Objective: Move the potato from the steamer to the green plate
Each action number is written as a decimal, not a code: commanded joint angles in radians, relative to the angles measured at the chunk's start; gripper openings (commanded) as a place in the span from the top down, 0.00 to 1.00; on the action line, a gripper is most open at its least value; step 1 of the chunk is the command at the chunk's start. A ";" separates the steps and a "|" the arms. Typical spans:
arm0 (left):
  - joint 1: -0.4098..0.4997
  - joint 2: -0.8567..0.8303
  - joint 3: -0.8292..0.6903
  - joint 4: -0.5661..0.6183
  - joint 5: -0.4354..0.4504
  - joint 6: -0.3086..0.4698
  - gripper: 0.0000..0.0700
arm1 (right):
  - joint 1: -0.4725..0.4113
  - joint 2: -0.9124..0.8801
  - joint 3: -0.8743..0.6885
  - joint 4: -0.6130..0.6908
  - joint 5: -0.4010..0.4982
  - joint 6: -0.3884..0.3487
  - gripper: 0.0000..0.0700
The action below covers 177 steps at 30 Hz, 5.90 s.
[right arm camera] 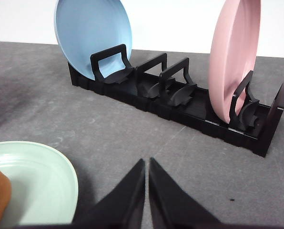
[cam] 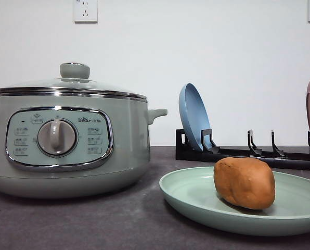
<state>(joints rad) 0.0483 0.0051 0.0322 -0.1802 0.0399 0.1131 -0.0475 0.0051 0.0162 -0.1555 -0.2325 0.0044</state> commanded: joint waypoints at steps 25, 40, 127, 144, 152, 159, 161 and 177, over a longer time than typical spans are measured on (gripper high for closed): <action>0.003 -0.002 -0.020 -0.007 0.000 -0.006 0.98 | 0.000 -0.002 -0.004 0.001 -0.002 0.010 1.00; 0.003 -0.002 -0.020 -0.007 0.000 -0.006 0.98 | 0.000 -0.002 -0.004 0.001 -0.002 0.010 1.00; 0.003 -0.002 -0.020 -0.007 0.000 -0.006 0.98 | 0.000 -0.002 -0.004 0.001 -0.002 0.010 1.00; 0.003 -0.002 -0.020 -0.007 0.000 -0.006 0.98 | 0.000 -0.002 -0.004 0.001 -0.002 0.010 1.00; 0.003 -0.002 -0.020 -0.007 0.000 -0.006 0.98 | 0.000 -0.002 -0.004 0.001 -0.002 0.010 1.00; 0.003 -0.002 -0.020 -0.007 0.000 -0.006 0.98 | 0.000 -0.002 -0.004 0.001 -0.002 0.010 1.00; 0.003 -0.002 -0.020 -0.007 0.000 -0.006 0.98 | 0.000 -0.002 -0.004 0.001 -0.002 0.010 1.00; 0.003 -0.002 -0.020 -0.007 0.000 -0.006 0.98 | 0.000 -0.002 -0.004 0.001 -0.002 0.010 1.00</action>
<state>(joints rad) 0.0483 0.0051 0.0325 -0.1802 0.0399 0.1132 -0.0475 0.0051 0.0162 -0.1551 -0.2325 0.0044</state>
